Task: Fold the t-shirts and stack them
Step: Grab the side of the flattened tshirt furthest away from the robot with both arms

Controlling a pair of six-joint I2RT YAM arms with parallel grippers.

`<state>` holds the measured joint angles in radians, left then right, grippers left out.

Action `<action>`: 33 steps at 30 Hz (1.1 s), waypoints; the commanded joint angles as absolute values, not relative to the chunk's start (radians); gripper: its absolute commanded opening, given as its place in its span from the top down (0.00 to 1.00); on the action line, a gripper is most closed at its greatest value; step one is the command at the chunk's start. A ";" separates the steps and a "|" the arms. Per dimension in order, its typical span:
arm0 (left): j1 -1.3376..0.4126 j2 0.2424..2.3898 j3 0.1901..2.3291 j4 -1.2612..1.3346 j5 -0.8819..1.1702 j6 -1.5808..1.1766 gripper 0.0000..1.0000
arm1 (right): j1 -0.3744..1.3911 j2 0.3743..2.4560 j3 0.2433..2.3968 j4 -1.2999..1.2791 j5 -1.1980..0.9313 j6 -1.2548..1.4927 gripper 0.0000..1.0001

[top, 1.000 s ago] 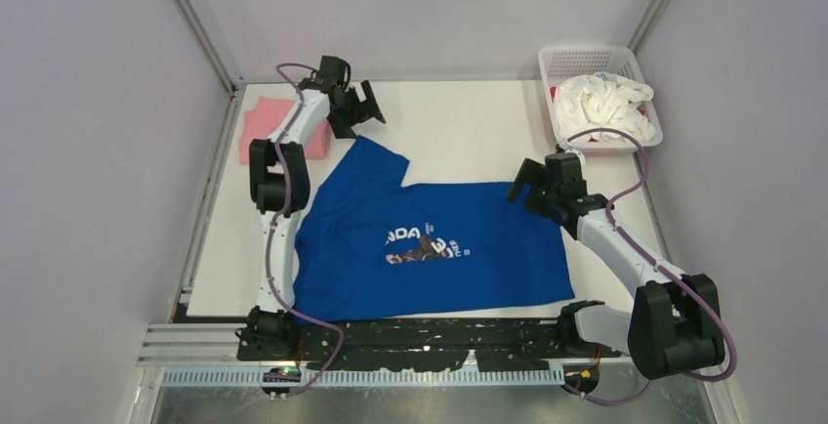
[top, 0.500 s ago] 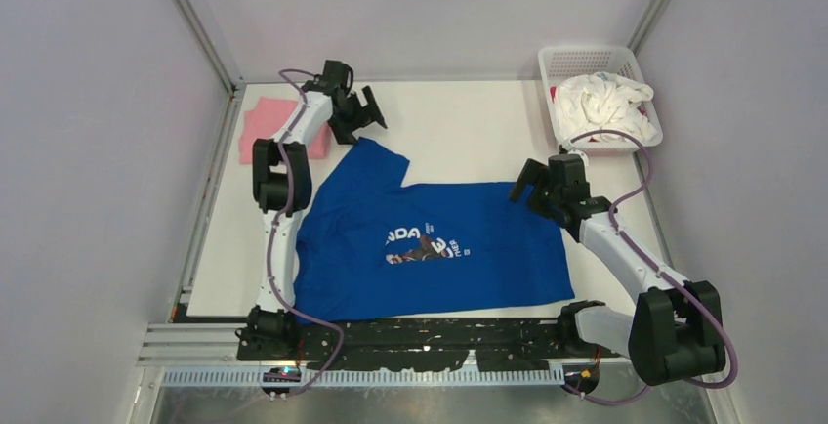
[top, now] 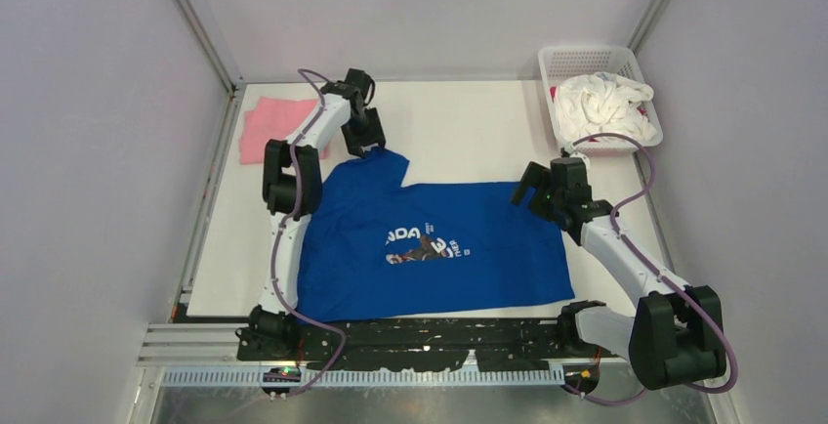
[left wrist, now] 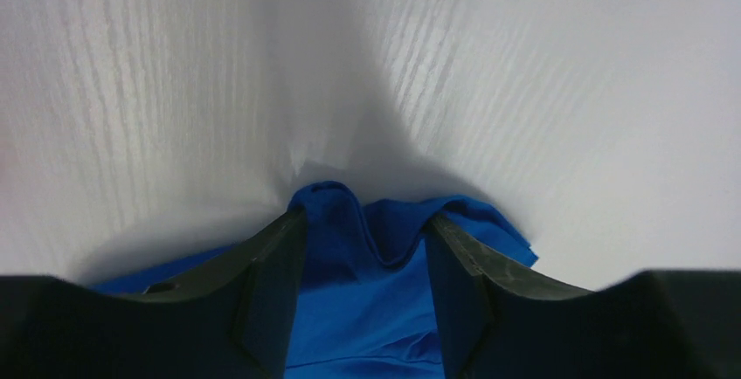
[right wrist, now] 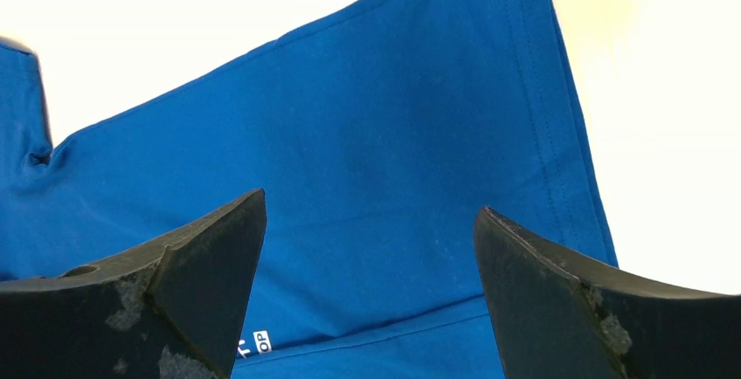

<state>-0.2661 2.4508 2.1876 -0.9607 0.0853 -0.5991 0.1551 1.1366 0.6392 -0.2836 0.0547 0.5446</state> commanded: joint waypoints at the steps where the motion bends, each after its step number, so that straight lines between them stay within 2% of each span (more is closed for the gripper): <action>1: -0.264 2.430 2.214 -1.050 -0.026 -0.589 0.51 | 0.146 1.100 0.635 -0.256 0.074 0.528 0.05; 6: -0.267 2.436 2.230 -1.057 -0.045 -0.579 0.67 | 0.142 1.104 0.636 -0.256 0.081 0.527 0.04; 10: -0.267 2.457 2.277 -1.067 -0.056 -0.562 0.87 | 0.140 1.115 0.647 -0.256 0.095 0.521 0.04; 12: -0.268 2.465 2.297 -1.065 -0.043 -0.543 0.99 | 0.140 1.123 0.658 -0.253 0.107 0.517 0.04; 20: -0.283 2.408 2.282 -0.989 -0.019 -0.425 1.00 | 0.138 1.295 0.819 -0.273 0.242 0.502 0.04; 27: -0.332 2.305 2.159 -0.913 -0.014 -0.302 1.00 | 0.121 1.641 1.086 -0.413 0.374 0.539 0.00; 33: -0.362 2.203 2.027 -0.849 -0.038 -0.270 1.00 | 0.105 1.891 1.344 -0.580 0.394 0.569 0.09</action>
<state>-0.3435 2.3318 2.0853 -0.9333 -0.0265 -0.3237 0.1139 1.7920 1.2121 -0.4339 0.3279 0.5369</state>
